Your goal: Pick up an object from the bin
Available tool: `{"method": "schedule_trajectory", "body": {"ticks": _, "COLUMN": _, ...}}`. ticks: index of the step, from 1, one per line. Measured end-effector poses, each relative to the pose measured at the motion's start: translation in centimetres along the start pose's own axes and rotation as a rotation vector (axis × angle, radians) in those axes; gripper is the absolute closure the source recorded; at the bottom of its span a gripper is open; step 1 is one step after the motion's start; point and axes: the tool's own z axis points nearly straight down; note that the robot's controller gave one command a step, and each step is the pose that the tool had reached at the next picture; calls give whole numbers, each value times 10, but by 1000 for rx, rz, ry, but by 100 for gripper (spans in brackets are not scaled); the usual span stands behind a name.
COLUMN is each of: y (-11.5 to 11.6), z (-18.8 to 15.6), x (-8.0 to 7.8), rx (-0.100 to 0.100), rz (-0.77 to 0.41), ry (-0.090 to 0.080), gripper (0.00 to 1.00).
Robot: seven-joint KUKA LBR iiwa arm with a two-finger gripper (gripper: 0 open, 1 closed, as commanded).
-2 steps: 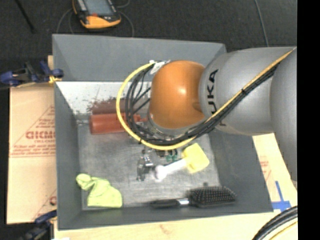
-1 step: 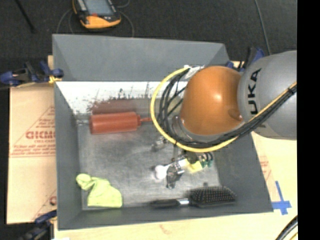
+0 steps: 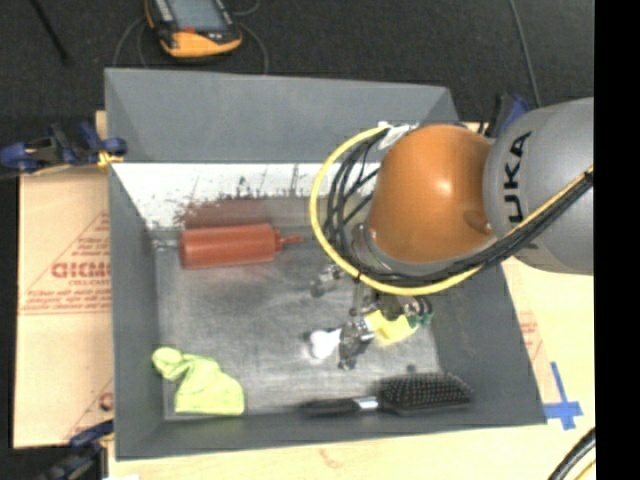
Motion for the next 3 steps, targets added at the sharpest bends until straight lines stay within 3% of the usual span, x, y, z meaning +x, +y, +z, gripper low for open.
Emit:
{"method": "schedule_trajectory", "body": {"ticks": 1, "y": 7, "z": 36, "x": 1, "rx": -1, "rz": -135, "ry": -4, "gripper": 0}}
{"method": "schedule_trajectory", "body": {"ticks": 2, "y": 4, "z": 65, "x": 12, "rx": -3, "rz": -319, "ry": 1, "gripper": 0}}
{"method": "schedule_trajectory", "body": {"ticks": 3, "y": -7, "z": 96, "x": -10, "rx": -3, "rz": -155, "ry": -2, "gripper": 0}}
